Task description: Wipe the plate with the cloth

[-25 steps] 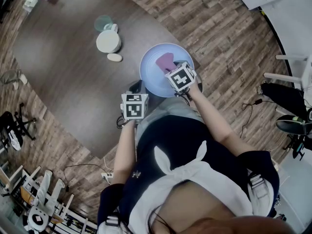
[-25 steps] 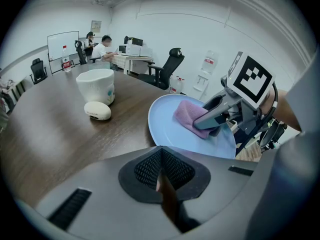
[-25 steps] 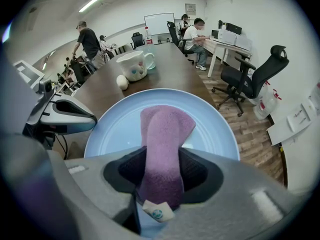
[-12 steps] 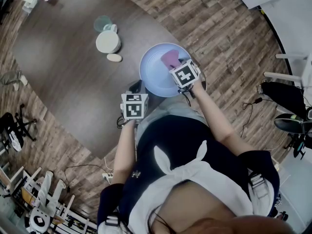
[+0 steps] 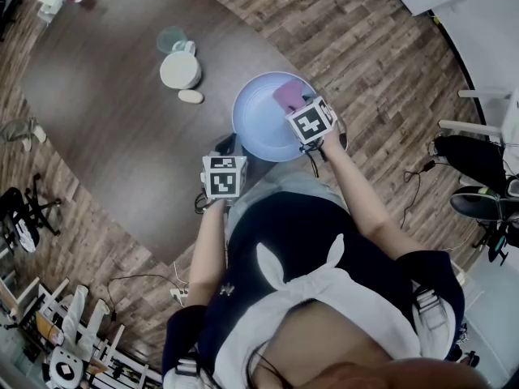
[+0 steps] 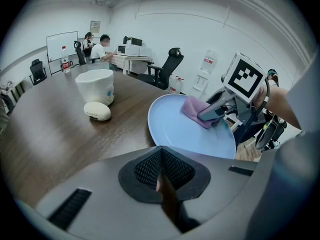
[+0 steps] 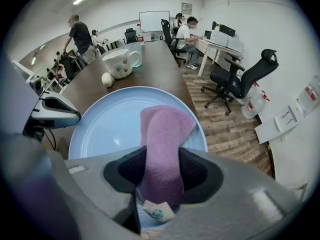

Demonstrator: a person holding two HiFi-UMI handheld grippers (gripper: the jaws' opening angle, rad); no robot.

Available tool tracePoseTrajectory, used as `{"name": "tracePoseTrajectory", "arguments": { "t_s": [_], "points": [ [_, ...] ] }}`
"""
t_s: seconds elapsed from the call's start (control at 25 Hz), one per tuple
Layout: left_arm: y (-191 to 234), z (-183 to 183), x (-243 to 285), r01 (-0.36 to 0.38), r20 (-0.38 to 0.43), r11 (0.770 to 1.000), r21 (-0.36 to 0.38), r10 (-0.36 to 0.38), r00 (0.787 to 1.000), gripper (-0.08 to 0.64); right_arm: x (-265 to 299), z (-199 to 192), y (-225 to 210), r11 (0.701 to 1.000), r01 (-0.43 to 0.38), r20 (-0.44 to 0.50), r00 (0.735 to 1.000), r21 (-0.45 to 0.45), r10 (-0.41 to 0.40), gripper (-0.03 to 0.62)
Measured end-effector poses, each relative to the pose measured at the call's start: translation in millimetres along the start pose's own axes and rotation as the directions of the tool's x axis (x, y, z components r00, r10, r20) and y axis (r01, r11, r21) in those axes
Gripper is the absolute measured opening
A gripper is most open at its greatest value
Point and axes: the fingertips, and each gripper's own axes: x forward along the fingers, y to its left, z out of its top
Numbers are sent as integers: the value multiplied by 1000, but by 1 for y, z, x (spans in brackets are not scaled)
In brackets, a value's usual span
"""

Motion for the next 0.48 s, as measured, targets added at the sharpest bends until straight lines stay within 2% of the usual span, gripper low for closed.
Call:
{"name": "tracePoseTrajectory", "arguments": {
  "t_s": [0.24,0.48],
  "points": [
    [-1,0,0,0,-2,1000,-2,0,1000,5,-6,4,-5,999,28,23,999,-40,-27,187],
    [1,0,1,-3,5,1000,2,3,1000,5,-8,1,-6,999,36,19,999,-37,-35,187]
  ]
}}
